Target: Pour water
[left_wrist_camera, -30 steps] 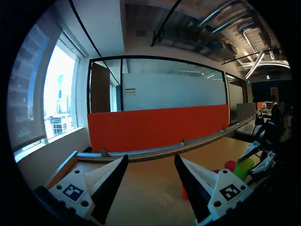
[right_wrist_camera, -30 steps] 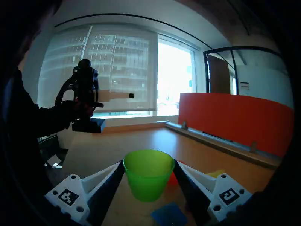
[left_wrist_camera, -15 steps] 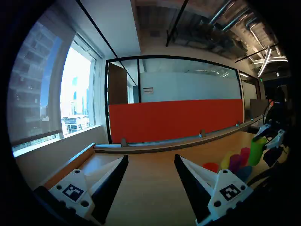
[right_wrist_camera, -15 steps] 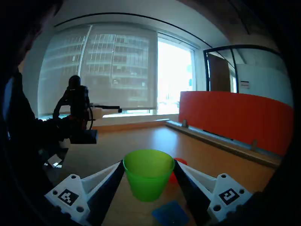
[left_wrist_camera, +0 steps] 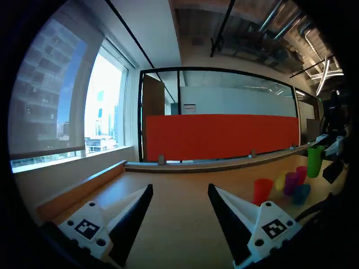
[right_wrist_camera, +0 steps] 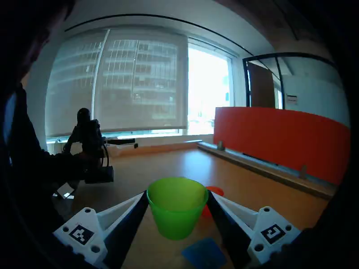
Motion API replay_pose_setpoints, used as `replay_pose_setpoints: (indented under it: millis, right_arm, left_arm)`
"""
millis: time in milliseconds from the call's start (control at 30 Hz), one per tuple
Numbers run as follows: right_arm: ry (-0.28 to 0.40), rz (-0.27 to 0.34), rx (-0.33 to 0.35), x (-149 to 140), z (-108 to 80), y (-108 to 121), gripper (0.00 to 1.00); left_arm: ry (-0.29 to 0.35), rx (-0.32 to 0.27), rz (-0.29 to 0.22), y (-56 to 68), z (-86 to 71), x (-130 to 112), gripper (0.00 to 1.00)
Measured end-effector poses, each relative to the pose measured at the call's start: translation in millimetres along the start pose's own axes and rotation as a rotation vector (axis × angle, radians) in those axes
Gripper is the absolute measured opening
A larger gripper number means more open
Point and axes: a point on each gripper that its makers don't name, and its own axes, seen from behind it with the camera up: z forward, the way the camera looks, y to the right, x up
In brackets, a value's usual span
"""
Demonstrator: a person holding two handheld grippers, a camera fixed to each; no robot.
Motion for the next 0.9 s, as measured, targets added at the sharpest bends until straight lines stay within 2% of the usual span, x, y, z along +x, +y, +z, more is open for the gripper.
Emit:
replay_pose_setpoints:
  millis: [300,400,500,600,800,900]
  right_arm:
    - [-0.007,0.000,-0.001,-2.2,0.9,-1.9,0.95]
    - [-0.011,-0.001,0.000,-3.6,1.3,-2.9,0.95]
    - [-0.014,-0.002,0.001,-4.1,1.4,-3.5,0.95]
    - [-0.014,-0.002,0.001,-4.7,1.8,-3.5,0.95]
    - [-0.013,0.004,0.005,-6.1,2.7,-3.7,0.95]
    - [-0.013,0.004,0.006,-6.3,3.2,-3.6,0.95]
  left_arm:
    - [-0.024,0.031,0.000,-20.0,-3.5,-22.6,0.90]
    - [-0.017,0.052,-0.003,-30.6,-5.0,-23.4,0.90]
    - [-0.009,0.090,-0.010,-48.0,-8.5,-19.2,0.90]
    - [0.003,0.150,-0.011,-74.5,-15.0,-12.2,0.90]
    - [0.031,0.354,0.017,-155.9,-41.6,9.1,0.90]
    - [0.049,0.437,0.024,-191.8,-57.2,19.9,0.90]
